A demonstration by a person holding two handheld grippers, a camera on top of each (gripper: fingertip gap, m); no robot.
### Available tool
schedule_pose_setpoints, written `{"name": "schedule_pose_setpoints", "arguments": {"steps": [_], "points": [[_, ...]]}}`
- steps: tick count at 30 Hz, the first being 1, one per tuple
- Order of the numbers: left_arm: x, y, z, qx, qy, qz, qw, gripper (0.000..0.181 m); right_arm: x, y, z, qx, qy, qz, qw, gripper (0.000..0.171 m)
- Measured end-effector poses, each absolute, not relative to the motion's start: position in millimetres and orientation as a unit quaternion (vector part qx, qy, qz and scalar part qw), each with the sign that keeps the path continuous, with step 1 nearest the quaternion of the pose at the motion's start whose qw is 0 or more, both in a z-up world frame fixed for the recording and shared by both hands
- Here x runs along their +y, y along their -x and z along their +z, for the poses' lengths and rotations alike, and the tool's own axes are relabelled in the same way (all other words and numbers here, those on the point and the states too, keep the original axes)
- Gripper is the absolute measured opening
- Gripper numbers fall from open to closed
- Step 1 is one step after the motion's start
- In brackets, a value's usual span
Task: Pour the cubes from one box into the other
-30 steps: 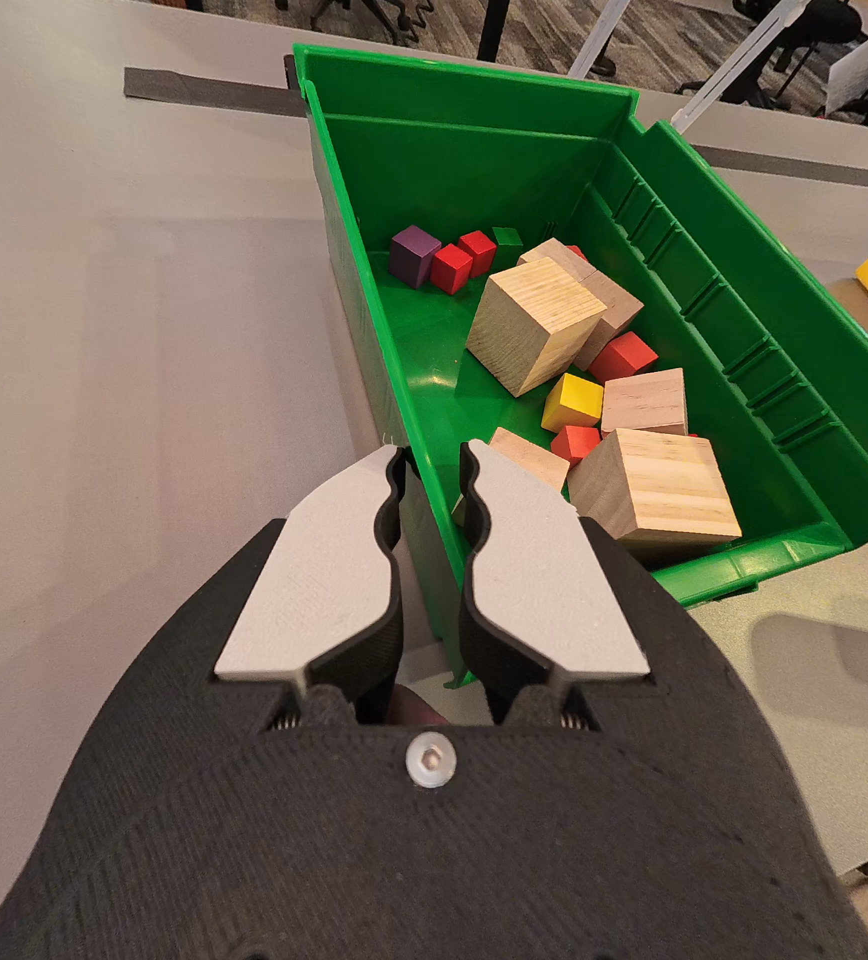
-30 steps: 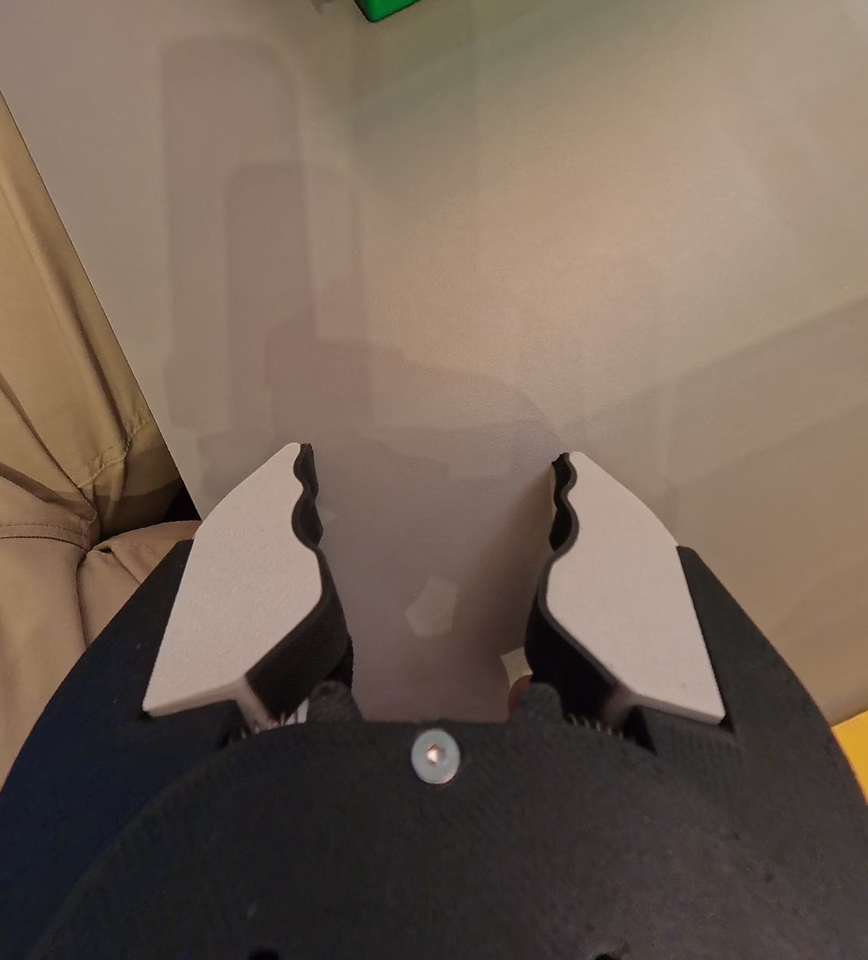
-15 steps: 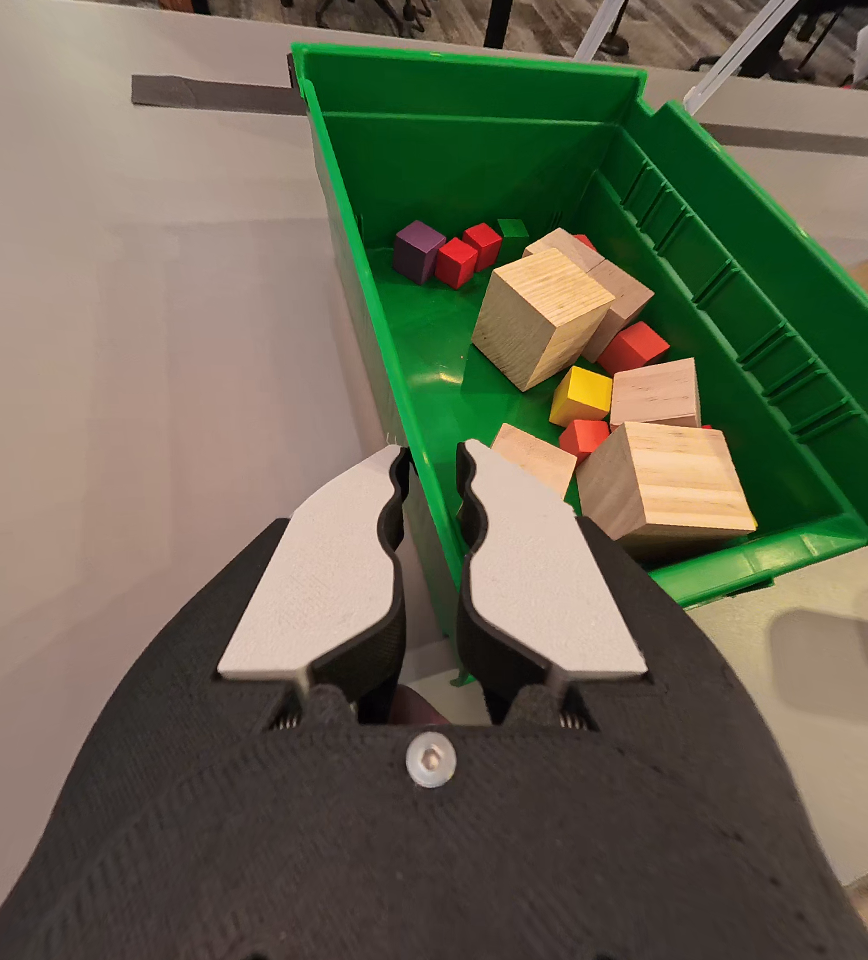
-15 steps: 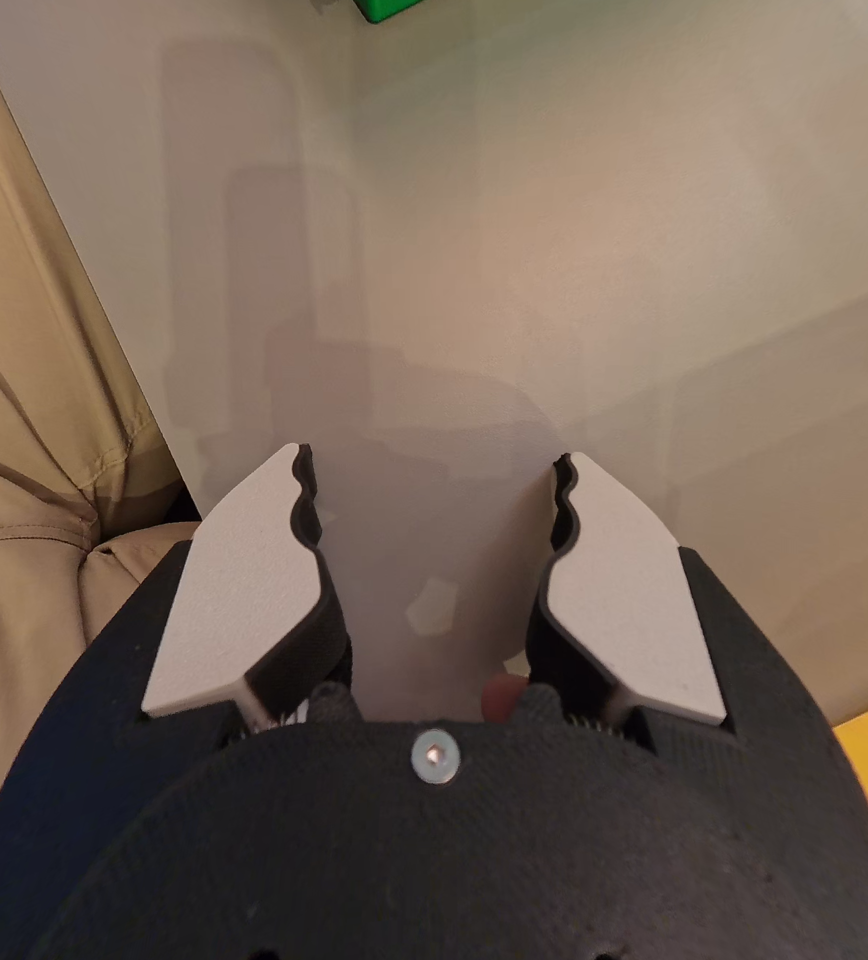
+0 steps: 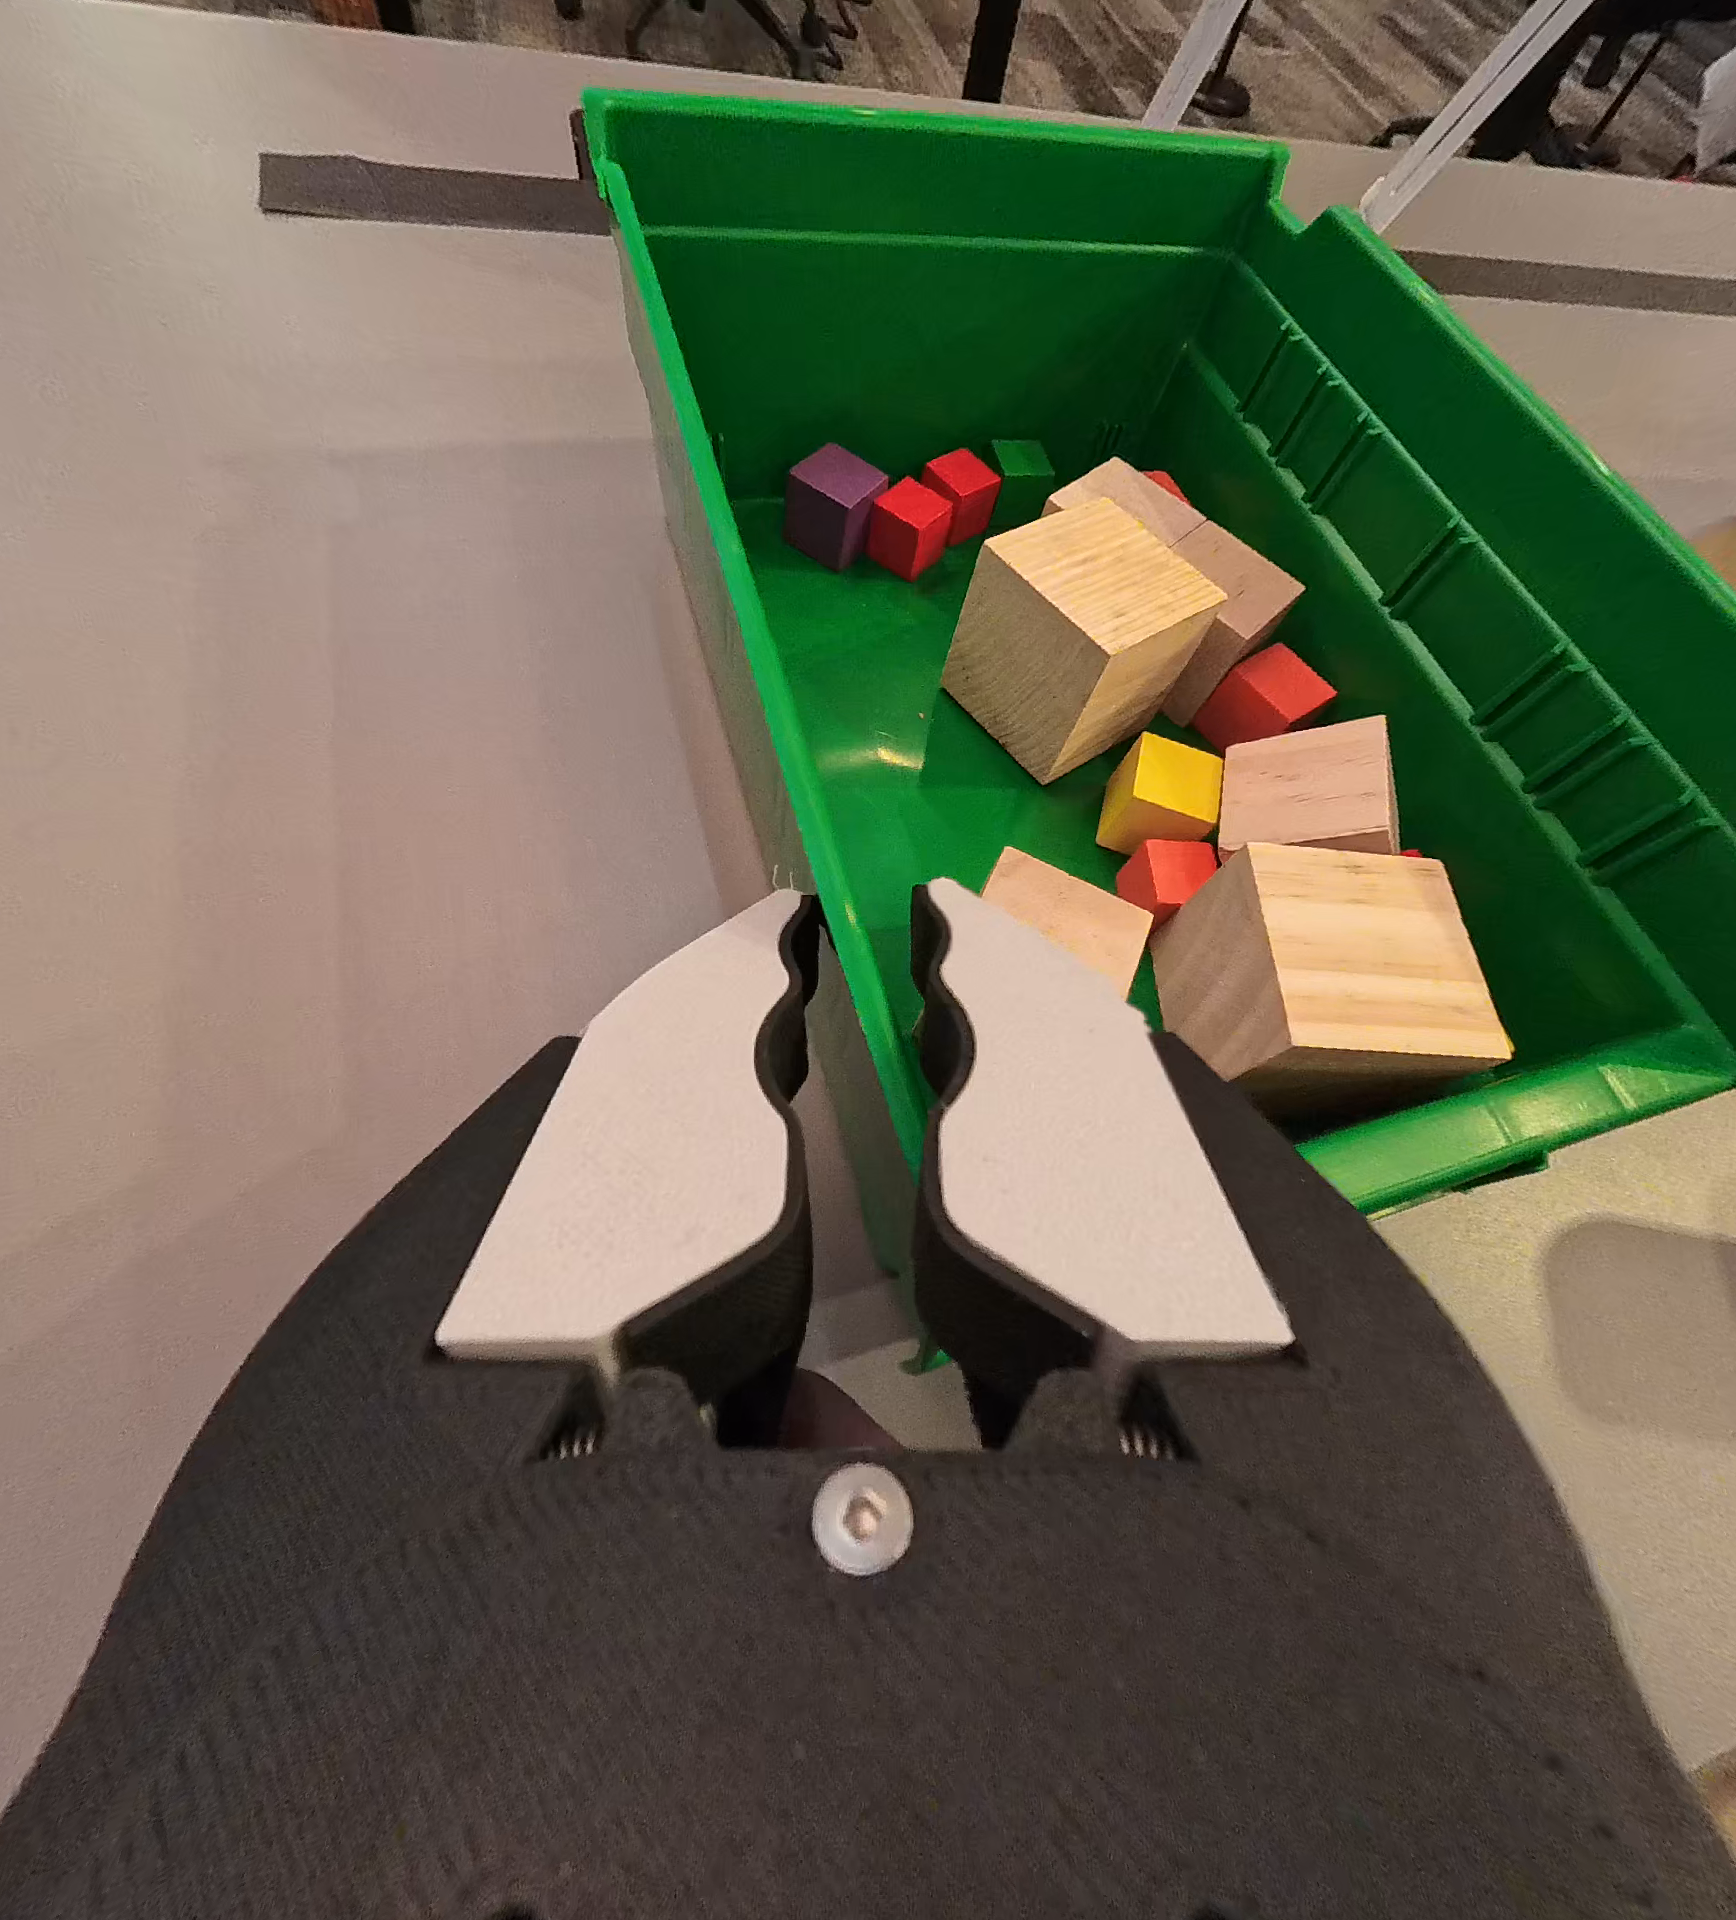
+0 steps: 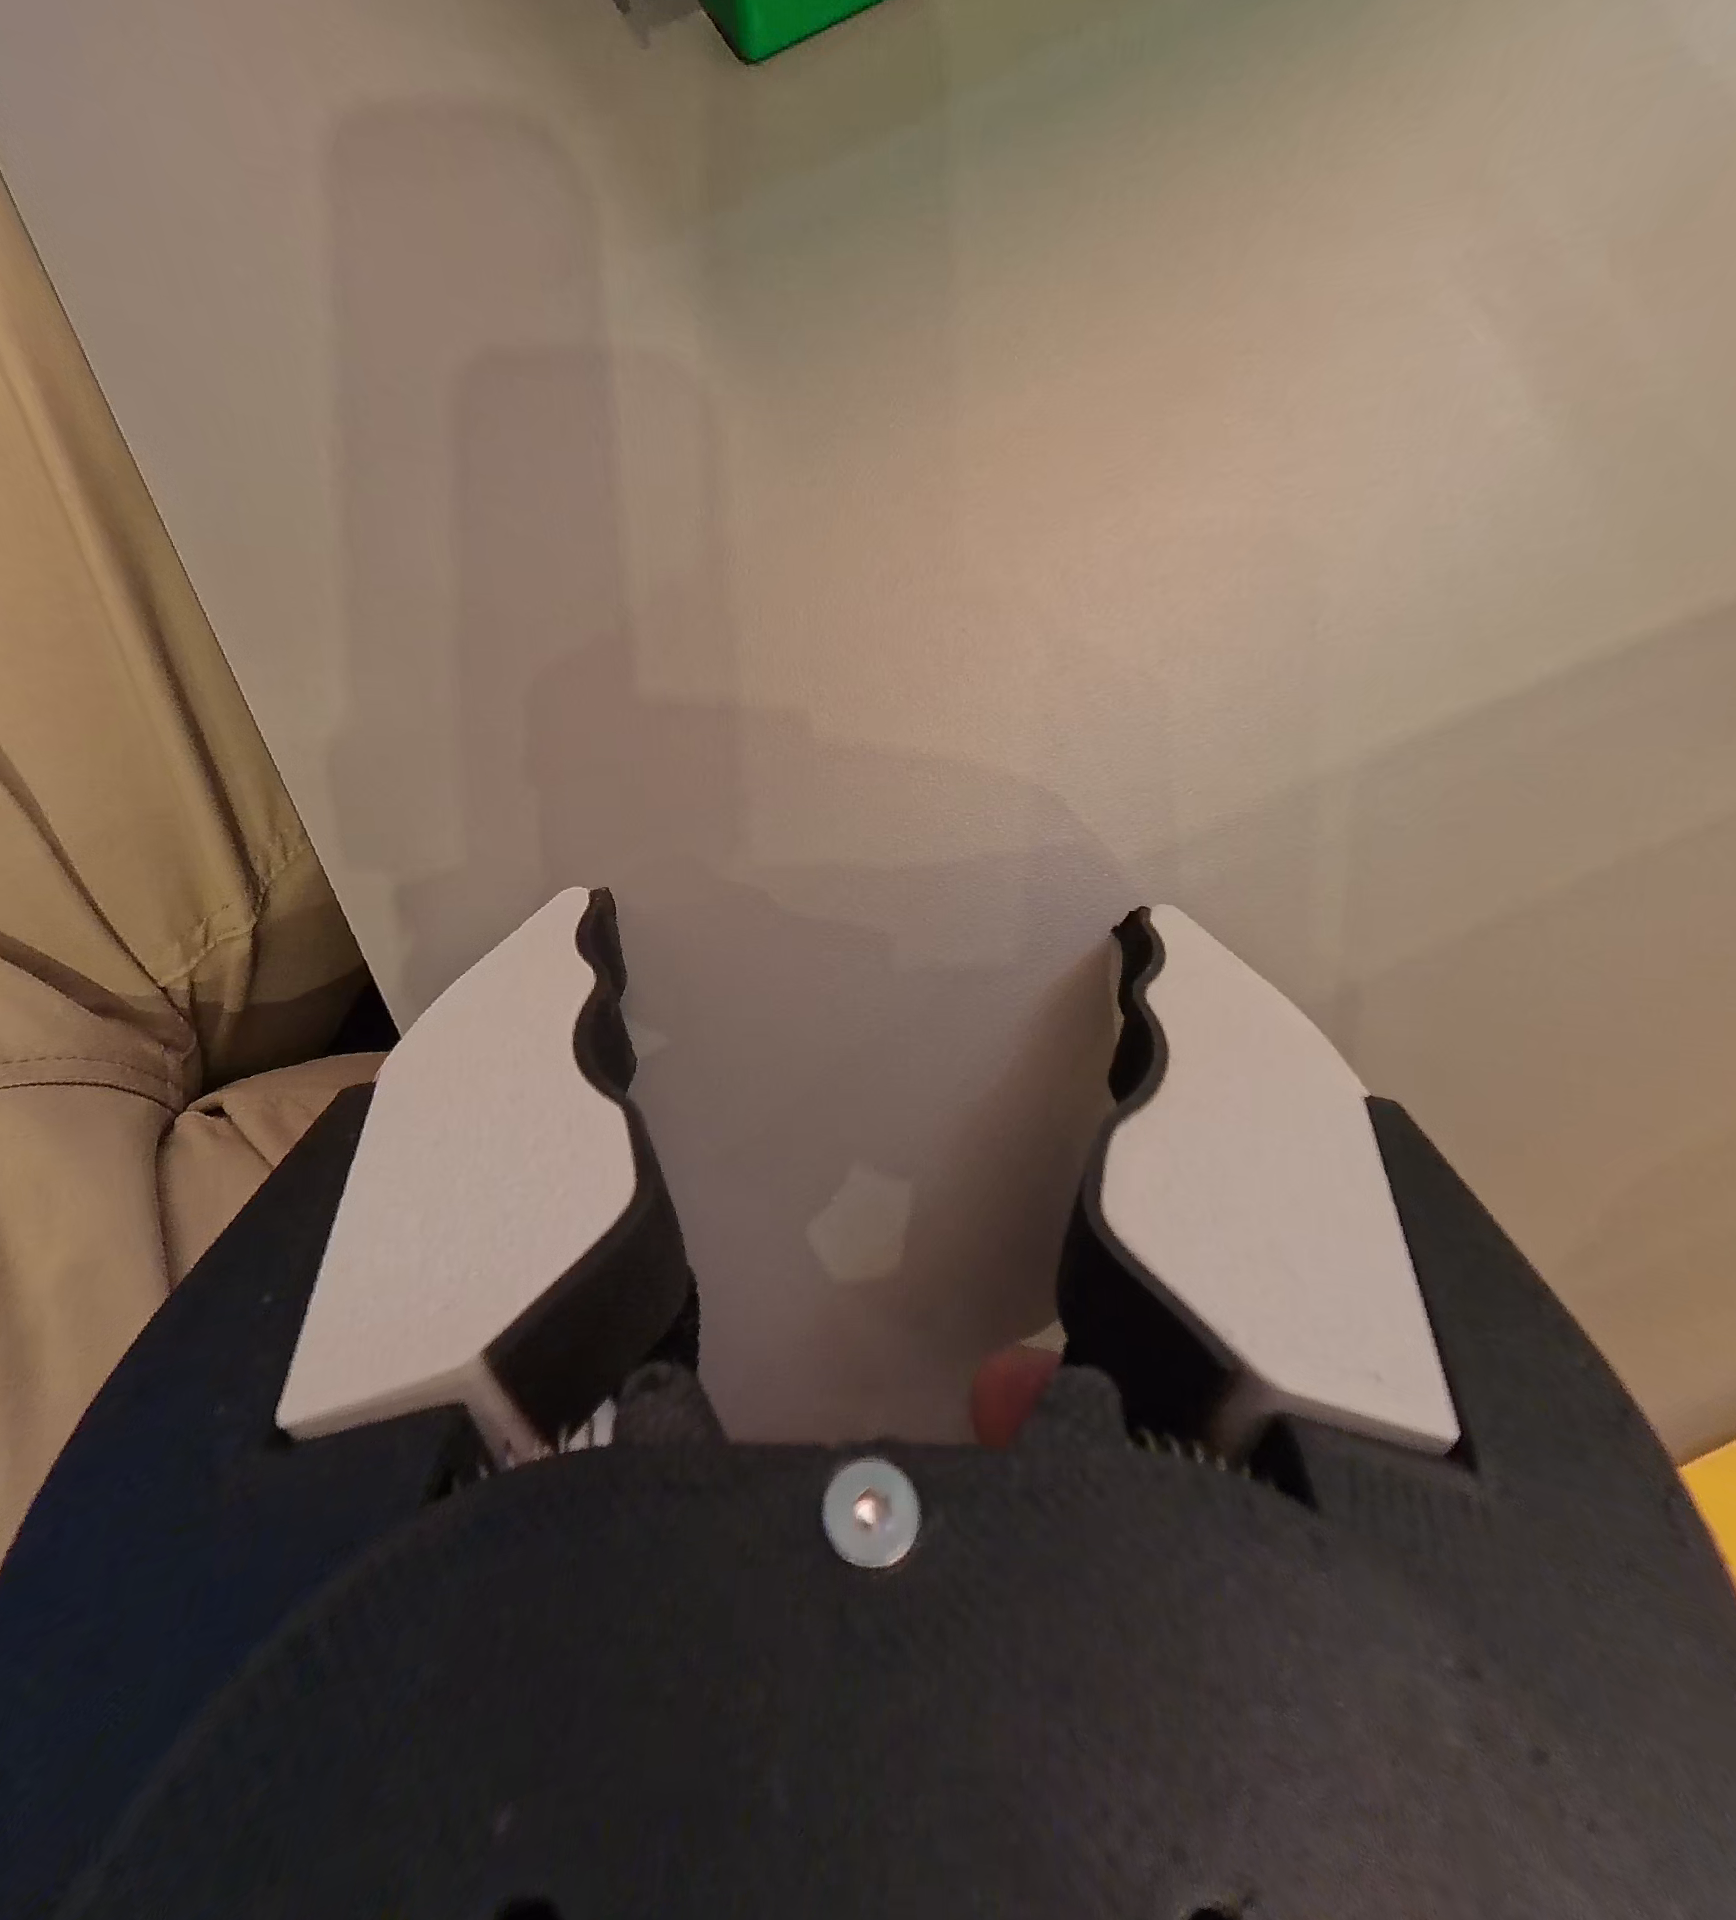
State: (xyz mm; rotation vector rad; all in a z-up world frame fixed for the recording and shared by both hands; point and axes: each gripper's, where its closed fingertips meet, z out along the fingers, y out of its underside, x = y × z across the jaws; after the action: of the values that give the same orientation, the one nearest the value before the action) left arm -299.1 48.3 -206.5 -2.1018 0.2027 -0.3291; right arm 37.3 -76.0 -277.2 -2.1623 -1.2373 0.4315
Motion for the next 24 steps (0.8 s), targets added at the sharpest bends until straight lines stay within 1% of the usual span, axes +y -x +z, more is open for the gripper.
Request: {"name": "schedule_pose_setpoints", "arguments": {"steps": [1,8,10,12,14,18,21,24], "points": [[48,299,-206,0.086,0.862,-0.130,0.482,0.016,-76,-37,-277,-0.465,0.816,0.163,0.303,0.087],[46,293,-207,0.109,0.864,-0.114,0.478,0.014,-71,-34,-269,-0.444,0.824,0.184,0.299,0.085],[48,290,-206,0.099,0.862,-0.103,0.485,0.010,-65,-29,-253,-0.435,0.815,0.192,0.330,0.079],[49,284,-206,0.094,0.864,-0.099,0.485,0.008,-57,-24,-232,-0.422,0.808,0.200,0.359,0.078],[48,274,-206,0.109,0.866,-0.090,0.479,0.007,-50,-15,-212,-0.401,0.808,0.227,0.367,0.080],[45,251,-207,0.129,0.869,-0.084,0.470,0.007,-22,-7,-188,-0.334,0.829,0.274,0.355,0.080],[39,231,-207,0.155,0.869,-0.085,0.463,0.009,-1,1,-173,-0.294,0.834,0.309,0.351,0.078],[29,208,-206,0.183,0.869,-0.120,0.444,0.016,14,4,-179,-0.280,0.852,0.310,0.317,0.080]]}}
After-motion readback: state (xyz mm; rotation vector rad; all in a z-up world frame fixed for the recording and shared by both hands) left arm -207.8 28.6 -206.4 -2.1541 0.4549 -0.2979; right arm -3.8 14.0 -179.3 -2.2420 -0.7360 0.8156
